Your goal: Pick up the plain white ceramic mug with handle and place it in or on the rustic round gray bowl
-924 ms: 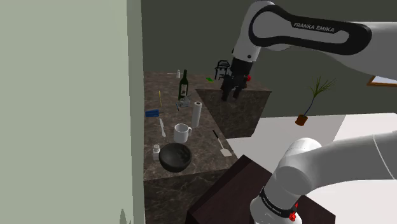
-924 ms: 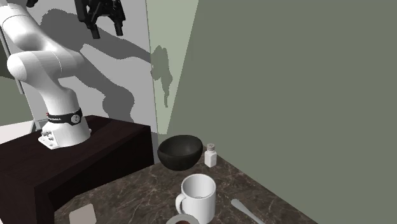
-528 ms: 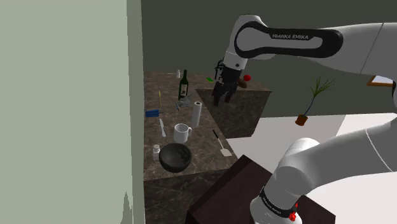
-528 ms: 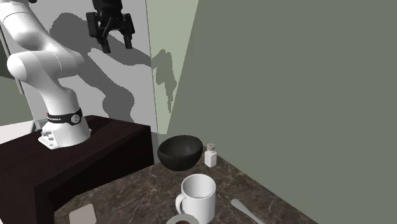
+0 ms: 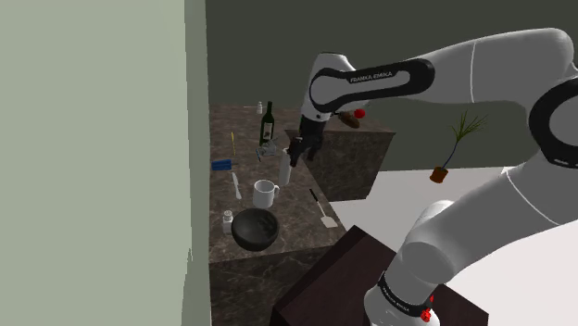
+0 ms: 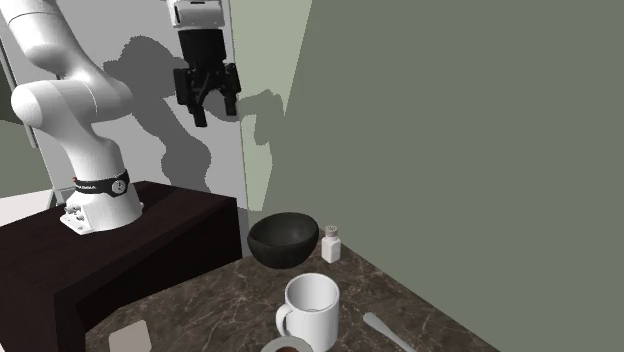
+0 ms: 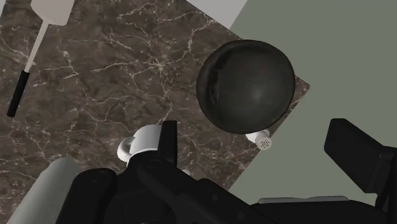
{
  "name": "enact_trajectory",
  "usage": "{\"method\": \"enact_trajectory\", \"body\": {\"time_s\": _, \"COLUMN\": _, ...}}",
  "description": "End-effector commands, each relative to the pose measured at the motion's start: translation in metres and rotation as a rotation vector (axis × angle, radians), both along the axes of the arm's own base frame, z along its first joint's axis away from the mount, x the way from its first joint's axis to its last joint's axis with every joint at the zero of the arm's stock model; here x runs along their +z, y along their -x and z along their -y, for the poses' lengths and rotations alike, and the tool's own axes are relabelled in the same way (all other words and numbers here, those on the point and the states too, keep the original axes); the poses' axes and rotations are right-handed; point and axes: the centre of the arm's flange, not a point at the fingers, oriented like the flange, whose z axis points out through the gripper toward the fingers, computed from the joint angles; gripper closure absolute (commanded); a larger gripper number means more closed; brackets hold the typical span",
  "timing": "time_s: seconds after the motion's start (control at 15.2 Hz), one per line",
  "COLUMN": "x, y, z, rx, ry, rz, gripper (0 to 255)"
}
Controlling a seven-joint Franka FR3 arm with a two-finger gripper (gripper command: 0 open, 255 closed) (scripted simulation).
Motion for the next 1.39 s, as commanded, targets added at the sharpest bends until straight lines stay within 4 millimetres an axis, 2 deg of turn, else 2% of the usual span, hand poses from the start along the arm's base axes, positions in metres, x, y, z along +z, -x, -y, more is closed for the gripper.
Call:
{"method": "enact_trajectory", "body": {"time_s": 0.0, "x": -0.023, "y": -0.016, "z": 0.003, "rx": 0.0, "ry": 0.007, "rz": 0.004, "gripper": 0}}
{"method": "enact_trajectory", "body": {"time_s": 1.32, "x": -0.221, "y": -0.186, "z": 0.016, "rx": 0.003, "ry": 0.075, "rz": 0.027, "gripper": 0}}
